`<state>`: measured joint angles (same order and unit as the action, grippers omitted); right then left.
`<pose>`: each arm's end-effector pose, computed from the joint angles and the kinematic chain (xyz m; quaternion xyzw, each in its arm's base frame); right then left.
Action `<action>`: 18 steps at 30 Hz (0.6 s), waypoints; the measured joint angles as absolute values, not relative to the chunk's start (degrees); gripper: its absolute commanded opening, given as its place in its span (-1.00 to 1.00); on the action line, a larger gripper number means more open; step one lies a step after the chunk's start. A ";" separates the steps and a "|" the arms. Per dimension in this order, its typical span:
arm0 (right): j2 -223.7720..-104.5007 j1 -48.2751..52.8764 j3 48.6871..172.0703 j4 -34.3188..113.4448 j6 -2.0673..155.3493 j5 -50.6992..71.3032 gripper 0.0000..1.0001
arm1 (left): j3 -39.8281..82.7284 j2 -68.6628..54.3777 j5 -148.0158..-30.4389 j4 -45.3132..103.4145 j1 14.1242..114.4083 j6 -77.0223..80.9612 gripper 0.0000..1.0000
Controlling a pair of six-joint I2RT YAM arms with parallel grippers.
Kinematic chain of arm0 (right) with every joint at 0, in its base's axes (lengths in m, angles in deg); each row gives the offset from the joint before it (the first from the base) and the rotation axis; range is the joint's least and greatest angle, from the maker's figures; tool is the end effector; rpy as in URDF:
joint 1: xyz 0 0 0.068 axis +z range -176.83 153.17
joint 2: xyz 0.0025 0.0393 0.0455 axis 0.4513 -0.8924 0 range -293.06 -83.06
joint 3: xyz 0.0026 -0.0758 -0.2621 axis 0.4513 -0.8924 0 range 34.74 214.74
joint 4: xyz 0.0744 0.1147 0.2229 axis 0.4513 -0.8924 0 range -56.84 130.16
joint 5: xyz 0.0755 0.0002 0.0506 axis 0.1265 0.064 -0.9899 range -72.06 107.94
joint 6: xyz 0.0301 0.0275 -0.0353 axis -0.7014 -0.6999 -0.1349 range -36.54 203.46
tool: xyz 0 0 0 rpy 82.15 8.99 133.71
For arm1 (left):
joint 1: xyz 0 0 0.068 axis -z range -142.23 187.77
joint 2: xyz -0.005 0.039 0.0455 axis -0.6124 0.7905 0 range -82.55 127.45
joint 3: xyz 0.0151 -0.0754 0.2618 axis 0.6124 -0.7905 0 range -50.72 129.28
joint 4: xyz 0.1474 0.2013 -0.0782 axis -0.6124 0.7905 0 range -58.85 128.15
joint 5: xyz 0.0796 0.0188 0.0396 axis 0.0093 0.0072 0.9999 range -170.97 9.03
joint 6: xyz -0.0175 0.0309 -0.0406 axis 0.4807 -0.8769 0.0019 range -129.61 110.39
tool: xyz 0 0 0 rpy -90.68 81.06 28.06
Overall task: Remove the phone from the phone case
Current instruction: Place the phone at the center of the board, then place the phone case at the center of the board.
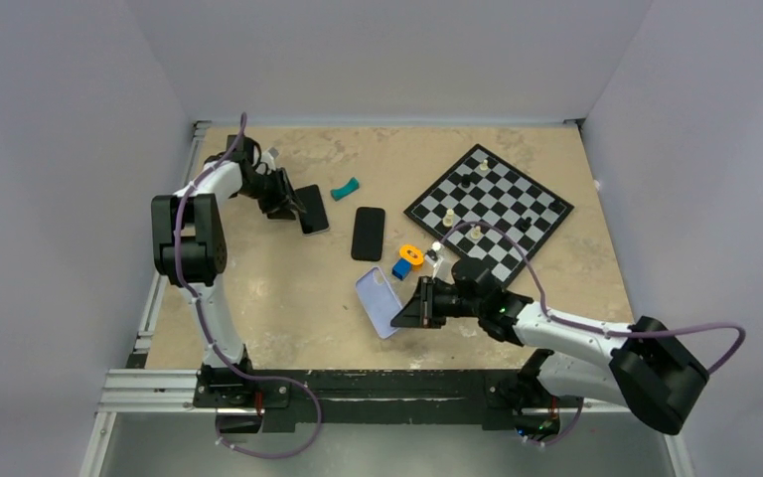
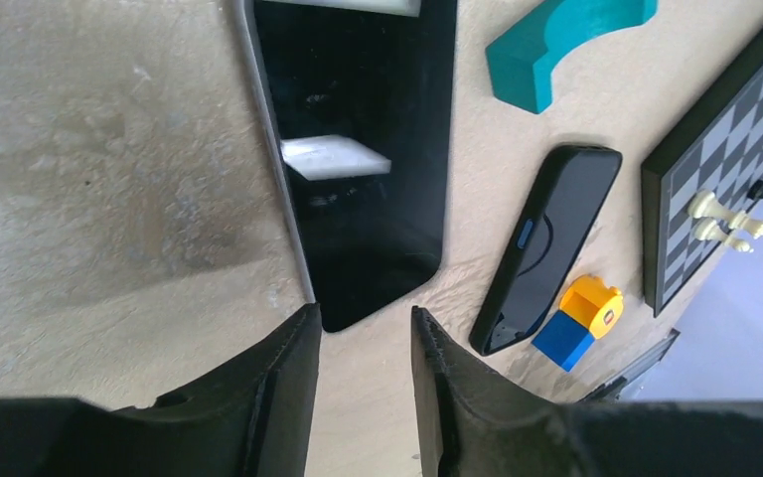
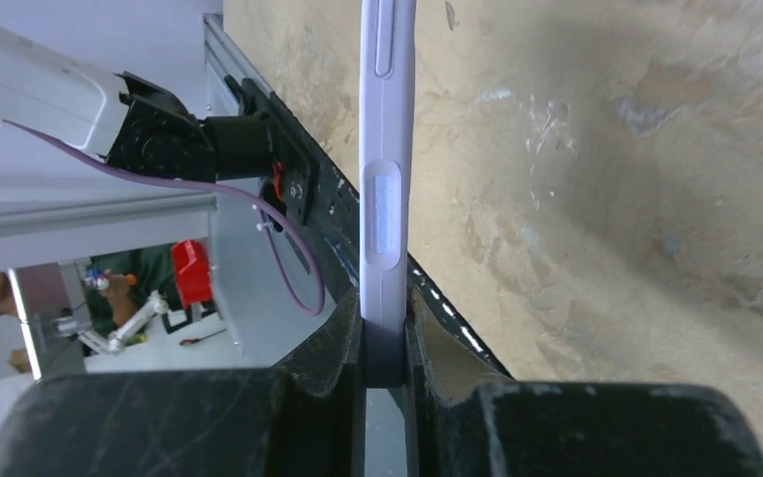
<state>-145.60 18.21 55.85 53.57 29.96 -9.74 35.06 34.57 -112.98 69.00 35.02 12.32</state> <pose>0.1400 0.1636 0.1810 -0.0615 0.8392 0.5126 0.1708 0.4181 0.0012 0.1750 -0.1533 0.9342 -0.2963 0.1260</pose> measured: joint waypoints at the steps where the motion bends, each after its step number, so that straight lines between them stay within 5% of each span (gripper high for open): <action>1: -146.58 18.73 55.59 54.20 28.56 -9.59 -1.00 | 35.10 34.57 -112.45 69.37 35.00 12.35 -0.11; 14: -152.51 29.38 53.90 62.44 5.87 -0.76 -0.95 | 35.65 29.06 -100.98 73.11 34.96 12.91 0.07; 18: -154.82 32.50 52.83 65.76 -0.11 1.71 -0.88 | 35.19 23.93 -101.17 71.78 35.29 13.66 0.26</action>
